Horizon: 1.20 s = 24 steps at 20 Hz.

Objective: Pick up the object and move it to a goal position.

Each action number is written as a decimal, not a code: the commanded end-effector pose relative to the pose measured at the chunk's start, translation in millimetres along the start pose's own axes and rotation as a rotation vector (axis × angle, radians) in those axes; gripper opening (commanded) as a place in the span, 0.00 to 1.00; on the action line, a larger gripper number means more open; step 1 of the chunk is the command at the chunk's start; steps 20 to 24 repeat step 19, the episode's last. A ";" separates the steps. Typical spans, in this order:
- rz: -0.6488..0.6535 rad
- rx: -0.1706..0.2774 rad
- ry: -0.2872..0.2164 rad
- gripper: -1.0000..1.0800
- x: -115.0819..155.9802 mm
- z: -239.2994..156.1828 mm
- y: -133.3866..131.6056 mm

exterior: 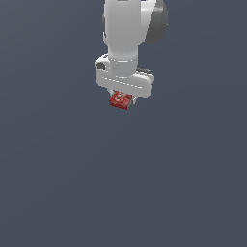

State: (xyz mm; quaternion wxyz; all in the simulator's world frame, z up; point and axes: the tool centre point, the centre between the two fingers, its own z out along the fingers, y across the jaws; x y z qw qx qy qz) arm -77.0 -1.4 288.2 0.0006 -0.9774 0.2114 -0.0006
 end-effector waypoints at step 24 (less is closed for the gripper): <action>0.000 -0.002 -0.001 0.00 -4.9 -88.0 17.3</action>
